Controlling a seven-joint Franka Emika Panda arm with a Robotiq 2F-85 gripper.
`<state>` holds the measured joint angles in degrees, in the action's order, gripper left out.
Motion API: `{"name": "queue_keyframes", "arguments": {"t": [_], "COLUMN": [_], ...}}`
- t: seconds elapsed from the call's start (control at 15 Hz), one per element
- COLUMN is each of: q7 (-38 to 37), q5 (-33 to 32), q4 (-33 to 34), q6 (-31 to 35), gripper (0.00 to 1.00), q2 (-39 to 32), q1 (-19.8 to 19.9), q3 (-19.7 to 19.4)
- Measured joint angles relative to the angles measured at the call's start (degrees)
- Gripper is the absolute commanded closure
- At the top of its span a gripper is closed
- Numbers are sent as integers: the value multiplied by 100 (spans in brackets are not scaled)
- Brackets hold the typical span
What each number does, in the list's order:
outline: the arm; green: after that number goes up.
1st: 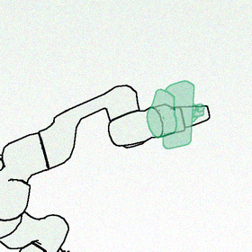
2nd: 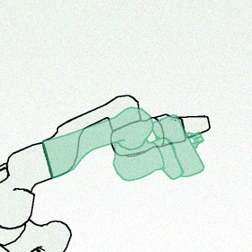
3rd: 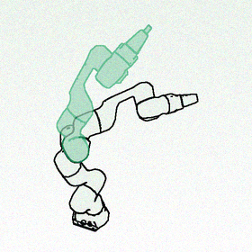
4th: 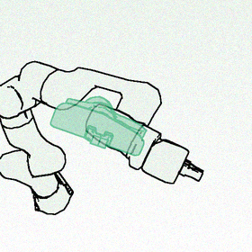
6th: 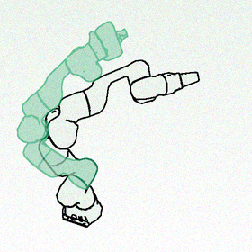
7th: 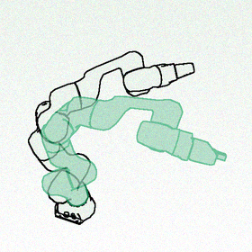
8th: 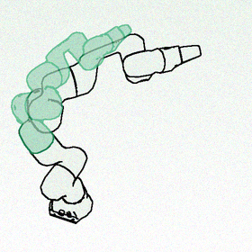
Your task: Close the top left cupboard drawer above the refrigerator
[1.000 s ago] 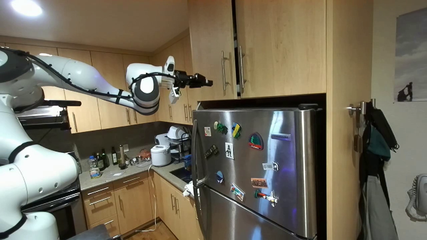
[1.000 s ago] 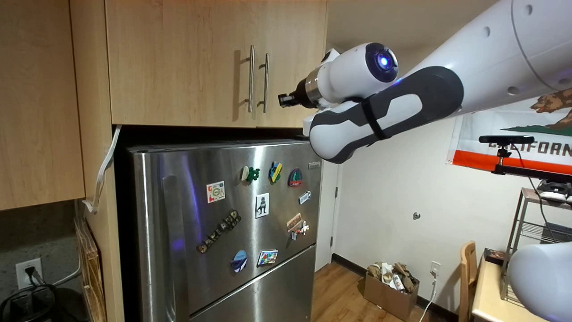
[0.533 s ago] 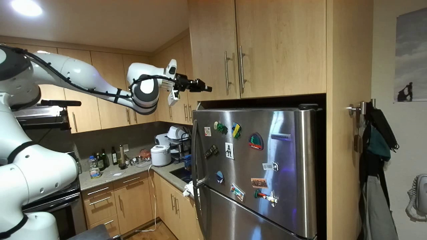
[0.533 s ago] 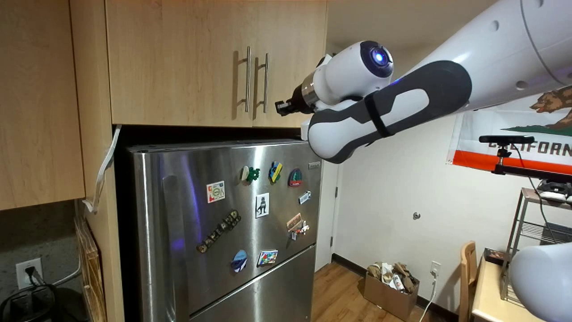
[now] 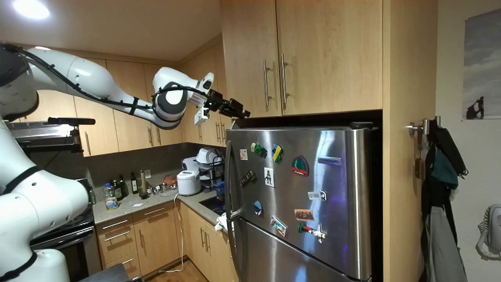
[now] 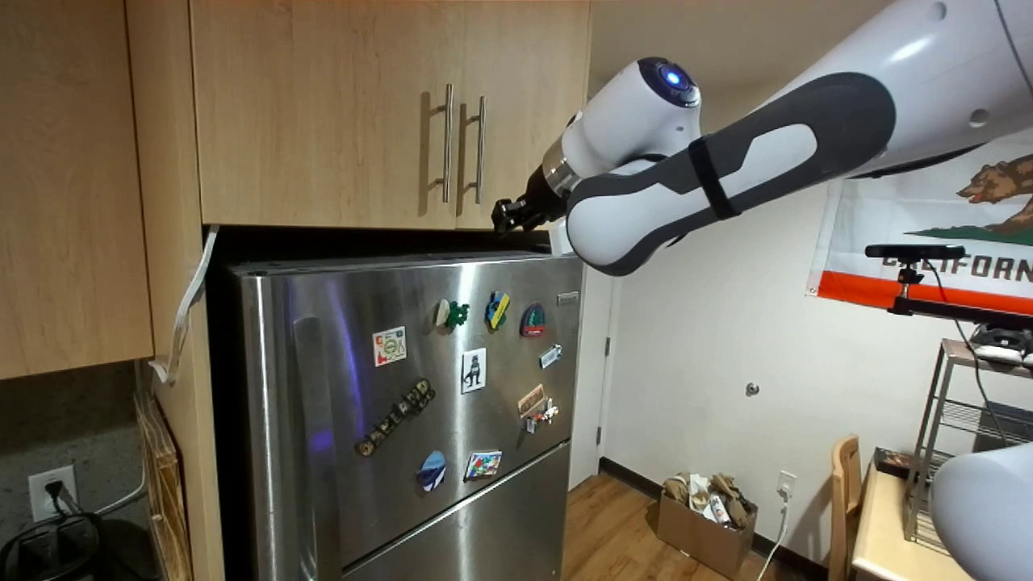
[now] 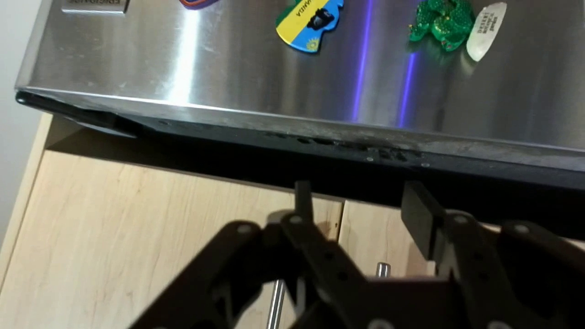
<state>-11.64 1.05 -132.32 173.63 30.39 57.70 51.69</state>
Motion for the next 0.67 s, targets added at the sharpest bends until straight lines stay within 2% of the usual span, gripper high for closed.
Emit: {"name": "queue_keyframes", "arguments": {"t": [0.13,0.4,0.67], "q7": [-6,-33,-357], "q5": [-179,-579,-904], "q4": [27,8,15], "q6": [-149,-284,-265], "gripper": [1,0,0], "q2": [-109,-166,-119], "q1": [-108,-279,-287], "q3": [-173,-546,-758]}}
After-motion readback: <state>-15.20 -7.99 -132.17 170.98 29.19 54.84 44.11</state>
